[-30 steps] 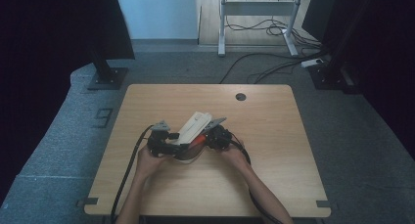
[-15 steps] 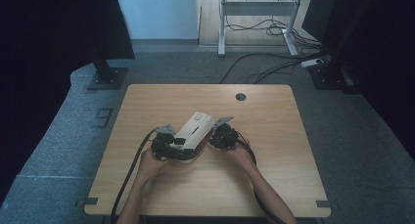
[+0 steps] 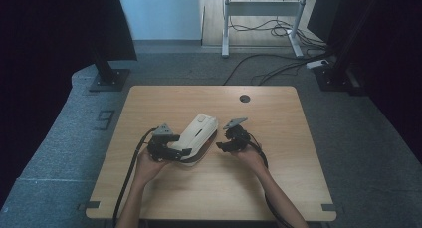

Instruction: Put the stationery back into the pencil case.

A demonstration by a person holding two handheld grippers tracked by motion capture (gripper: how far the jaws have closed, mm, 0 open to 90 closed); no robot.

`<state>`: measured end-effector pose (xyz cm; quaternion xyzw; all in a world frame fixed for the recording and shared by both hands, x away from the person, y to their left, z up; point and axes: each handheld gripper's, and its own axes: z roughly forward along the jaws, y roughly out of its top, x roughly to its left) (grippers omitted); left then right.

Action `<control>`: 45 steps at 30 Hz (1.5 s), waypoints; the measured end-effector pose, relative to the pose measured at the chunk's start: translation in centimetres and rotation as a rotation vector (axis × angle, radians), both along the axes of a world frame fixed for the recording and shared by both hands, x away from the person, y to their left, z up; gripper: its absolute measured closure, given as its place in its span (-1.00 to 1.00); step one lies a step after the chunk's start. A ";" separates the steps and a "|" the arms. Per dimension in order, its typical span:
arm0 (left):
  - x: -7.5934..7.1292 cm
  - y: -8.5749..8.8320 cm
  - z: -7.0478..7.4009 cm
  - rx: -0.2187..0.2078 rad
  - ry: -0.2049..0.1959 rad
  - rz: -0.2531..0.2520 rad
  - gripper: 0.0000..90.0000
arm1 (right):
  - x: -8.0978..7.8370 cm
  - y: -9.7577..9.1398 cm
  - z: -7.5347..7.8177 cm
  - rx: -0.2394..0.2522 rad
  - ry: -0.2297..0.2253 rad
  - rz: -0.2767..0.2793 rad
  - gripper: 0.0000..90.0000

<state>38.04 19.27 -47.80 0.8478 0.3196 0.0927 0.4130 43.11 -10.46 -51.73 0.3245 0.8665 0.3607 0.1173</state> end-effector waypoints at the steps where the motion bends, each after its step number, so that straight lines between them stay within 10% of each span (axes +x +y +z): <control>1: -0.1 0.1 0.1 0.015 -0.009 0.010 -0.68 | -0.1 -0.1 0.1 0.001 0.000 0.001 -0.23; 13: -1.0 2.4 0.4 0.063 -0.095 0.093 -0.82 | -2.0 -2.3 1.1 0.026 -0.022 -0.017 -0.58; 45: -3.1 8.7 -2.1 0.041 -0.089 0.236 -0.85 | -7.1 -12.0 1.0 0.051 -0.087 -0.169 -0.69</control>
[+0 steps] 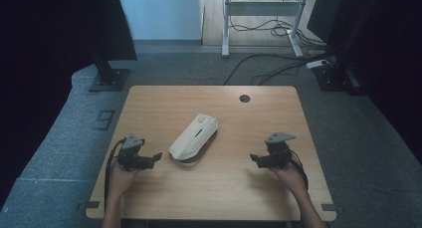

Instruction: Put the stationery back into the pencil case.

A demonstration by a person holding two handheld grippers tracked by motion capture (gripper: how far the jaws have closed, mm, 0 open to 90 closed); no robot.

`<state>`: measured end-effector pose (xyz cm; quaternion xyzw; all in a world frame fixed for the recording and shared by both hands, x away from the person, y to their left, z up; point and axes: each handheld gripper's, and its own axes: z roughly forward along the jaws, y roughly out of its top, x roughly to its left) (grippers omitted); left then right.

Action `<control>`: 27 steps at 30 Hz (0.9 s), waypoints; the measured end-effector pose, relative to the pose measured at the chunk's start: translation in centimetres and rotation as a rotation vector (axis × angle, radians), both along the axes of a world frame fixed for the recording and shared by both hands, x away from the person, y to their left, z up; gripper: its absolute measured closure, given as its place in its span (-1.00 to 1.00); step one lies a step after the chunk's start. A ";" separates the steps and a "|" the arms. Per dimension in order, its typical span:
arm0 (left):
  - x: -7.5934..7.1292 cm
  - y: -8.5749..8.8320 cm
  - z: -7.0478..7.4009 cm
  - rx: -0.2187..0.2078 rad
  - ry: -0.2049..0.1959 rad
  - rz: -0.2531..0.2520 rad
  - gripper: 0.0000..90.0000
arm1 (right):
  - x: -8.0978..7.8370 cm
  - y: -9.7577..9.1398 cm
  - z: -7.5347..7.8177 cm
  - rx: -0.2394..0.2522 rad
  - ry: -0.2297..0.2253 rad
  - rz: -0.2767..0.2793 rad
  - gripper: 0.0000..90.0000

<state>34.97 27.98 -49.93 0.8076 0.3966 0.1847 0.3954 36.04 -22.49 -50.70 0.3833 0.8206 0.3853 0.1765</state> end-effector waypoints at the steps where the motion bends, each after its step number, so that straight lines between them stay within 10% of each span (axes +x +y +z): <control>1: 0.0 0.1 -0.1 -0.002 -0.001 0.002 -0.85 | -0.1 -0.3 0.0 0.002 -0.002 -0.006 -0.69; 27: 0.2 -0.5 -4.4 0.112 0.100 -0.008 -1.00 | -2.8 -4.6 -4.1 -0.001 0.030 -0.116 -0.82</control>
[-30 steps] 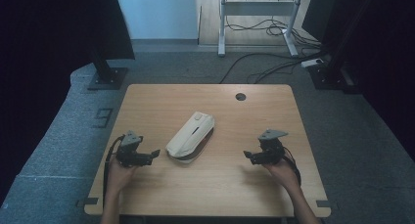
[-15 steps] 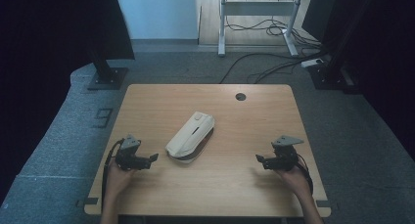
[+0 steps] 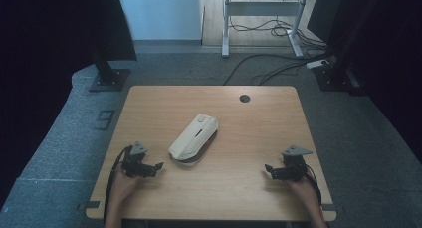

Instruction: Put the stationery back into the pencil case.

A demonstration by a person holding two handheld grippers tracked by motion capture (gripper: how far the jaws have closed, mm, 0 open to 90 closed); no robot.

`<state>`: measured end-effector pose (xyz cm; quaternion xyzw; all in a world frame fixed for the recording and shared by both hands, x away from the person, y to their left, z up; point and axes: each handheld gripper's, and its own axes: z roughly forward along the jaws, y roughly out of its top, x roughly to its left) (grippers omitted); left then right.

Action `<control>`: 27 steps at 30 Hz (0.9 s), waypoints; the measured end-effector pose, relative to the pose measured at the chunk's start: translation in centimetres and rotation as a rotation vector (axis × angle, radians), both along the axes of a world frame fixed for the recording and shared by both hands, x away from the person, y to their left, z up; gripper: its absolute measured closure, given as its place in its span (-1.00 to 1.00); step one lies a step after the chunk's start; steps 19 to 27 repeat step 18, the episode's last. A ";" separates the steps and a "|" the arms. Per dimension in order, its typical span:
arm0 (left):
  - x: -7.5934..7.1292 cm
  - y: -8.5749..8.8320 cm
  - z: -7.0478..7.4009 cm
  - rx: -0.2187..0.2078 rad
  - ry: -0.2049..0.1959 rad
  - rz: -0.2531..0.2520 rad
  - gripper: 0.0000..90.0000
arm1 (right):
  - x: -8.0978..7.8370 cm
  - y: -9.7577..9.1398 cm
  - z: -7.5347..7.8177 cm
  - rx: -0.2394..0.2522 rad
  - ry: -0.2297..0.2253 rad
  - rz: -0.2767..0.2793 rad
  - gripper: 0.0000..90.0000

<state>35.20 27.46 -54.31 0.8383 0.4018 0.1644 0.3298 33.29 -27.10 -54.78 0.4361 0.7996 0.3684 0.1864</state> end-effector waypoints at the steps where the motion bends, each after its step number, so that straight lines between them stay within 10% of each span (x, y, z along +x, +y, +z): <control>1: 0.1 -0.1 -0.2 0.008 0.007 0.000 -1.00 | 0.0 -0.1 -0.2 -0.006 0.005 0.002 -0.83; 27: 0.3 -0.3 -0.5 0.010 0.041 0.012 -1.00 | -0.4 0.1 -0.8 -0.025 0.017 0.012 -0.81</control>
